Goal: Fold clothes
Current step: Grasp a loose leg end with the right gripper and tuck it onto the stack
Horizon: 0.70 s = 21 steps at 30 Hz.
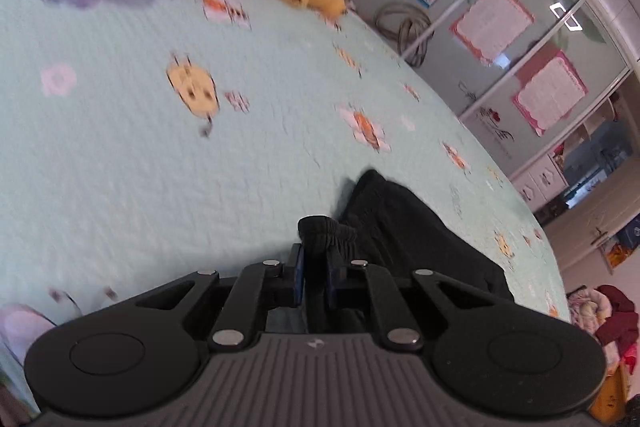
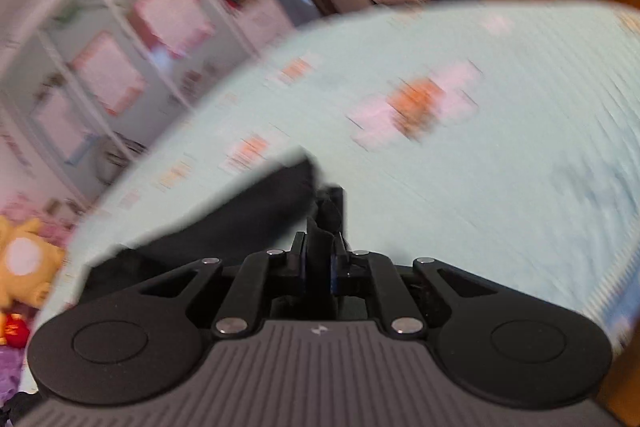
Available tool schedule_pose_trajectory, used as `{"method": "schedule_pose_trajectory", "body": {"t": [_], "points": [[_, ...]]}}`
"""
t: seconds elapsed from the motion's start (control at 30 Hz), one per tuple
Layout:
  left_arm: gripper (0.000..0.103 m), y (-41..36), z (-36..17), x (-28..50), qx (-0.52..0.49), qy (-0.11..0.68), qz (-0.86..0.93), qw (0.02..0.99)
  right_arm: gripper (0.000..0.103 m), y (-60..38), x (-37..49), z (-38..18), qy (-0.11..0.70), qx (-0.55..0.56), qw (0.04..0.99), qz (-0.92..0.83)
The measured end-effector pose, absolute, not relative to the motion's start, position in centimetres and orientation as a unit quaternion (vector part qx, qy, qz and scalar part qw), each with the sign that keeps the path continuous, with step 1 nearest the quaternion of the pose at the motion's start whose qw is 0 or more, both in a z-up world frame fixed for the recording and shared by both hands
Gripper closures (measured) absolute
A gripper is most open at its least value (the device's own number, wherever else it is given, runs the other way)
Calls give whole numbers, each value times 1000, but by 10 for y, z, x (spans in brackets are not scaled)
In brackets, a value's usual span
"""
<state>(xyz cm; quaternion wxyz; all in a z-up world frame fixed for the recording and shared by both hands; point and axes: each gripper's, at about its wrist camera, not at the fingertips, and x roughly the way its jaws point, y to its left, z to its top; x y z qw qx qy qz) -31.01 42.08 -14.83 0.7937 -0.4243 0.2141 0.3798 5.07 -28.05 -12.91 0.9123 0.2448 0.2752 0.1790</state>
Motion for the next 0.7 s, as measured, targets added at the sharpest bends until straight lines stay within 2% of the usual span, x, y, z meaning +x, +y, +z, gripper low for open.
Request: {"method": "schedule_pose_trajectory", "body": {"t": [0.07, 0.17, 0.3, 0.37, 0.53, 0.7], "points": [[92, 423, -156, -315, -424, 223, 386, 788, 94, -278, 50, -117, 249, 260, 913, 193], [91, 427, -167, -323, -424, 237, 396, 779, 93, -279, 56, -133, 265, 259, 910, 187], [91, 426, -185, -336, -434, 250, 398, 769, 91, -289, 66, -199, 383, 214, 890, 124], [91, 424, -191, -345, -448, 247, 389, 766, 91, -299, 46, -209, 368, 230, 892, 124], [91, 428, -184, -349, -457, 239, 382, 767, 92, -309, 35, -191, 347, 258, 893, 124], [91, 433, -160, -344, -458, 206, 381, 776, 93, -290, 55, -119, 274, 306, 894, 181]]}}
